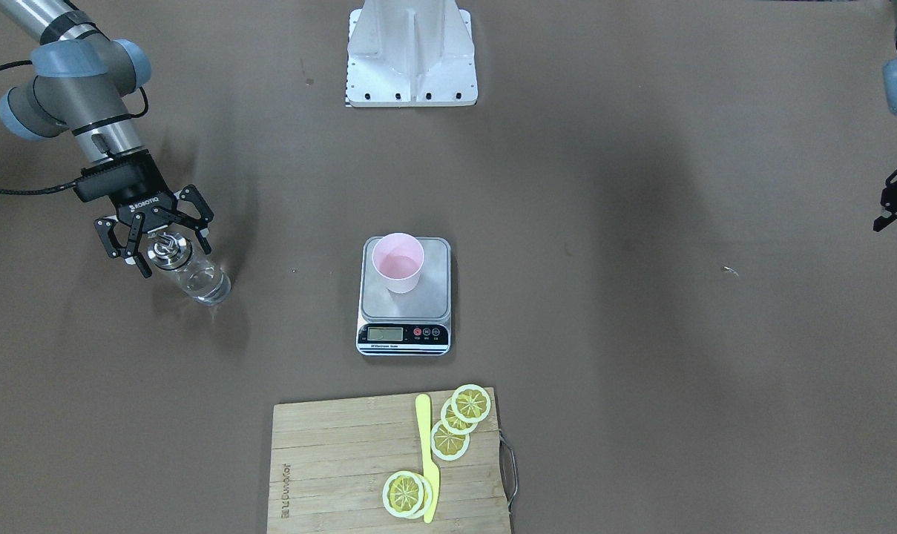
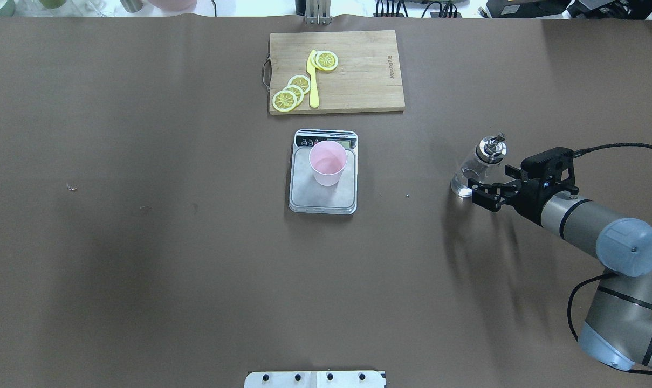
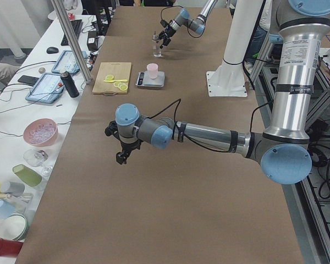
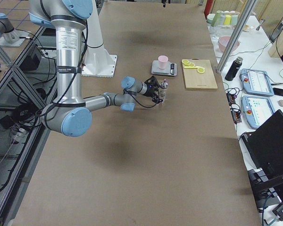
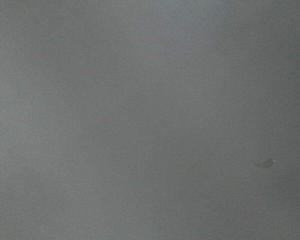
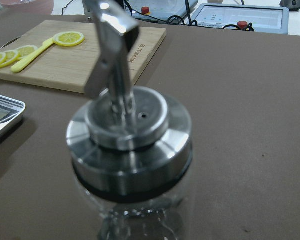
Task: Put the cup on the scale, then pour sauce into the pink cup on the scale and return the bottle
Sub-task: 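Open the right gripper and withdraw it from the sauce bottle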
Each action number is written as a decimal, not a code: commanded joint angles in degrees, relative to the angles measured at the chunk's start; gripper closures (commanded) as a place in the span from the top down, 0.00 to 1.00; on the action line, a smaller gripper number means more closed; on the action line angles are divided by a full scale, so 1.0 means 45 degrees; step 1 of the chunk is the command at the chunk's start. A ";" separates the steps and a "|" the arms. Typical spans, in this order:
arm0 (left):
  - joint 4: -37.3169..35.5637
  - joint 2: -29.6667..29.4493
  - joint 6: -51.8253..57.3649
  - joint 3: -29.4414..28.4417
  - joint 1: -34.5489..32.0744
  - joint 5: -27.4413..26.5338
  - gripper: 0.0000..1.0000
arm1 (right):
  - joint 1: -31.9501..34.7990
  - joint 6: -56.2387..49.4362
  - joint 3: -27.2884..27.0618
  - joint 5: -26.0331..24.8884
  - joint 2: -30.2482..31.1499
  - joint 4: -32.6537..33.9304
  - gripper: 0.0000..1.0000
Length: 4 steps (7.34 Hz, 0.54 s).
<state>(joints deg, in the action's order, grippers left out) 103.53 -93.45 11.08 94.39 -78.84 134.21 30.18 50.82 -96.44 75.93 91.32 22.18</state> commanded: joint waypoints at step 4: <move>-0.0017 -0.0014 -0.0021 -0.0018 0.0038 0.0000 0.98 | -0.0338 0.0191 -0.0385 -0.0076 0.0486 -0.0008 1.00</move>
<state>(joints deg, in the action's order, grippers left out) 103.45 -93.46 11.02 94.34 -78.78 134.21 29.16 51.67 -97.85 75.57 93.18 22.15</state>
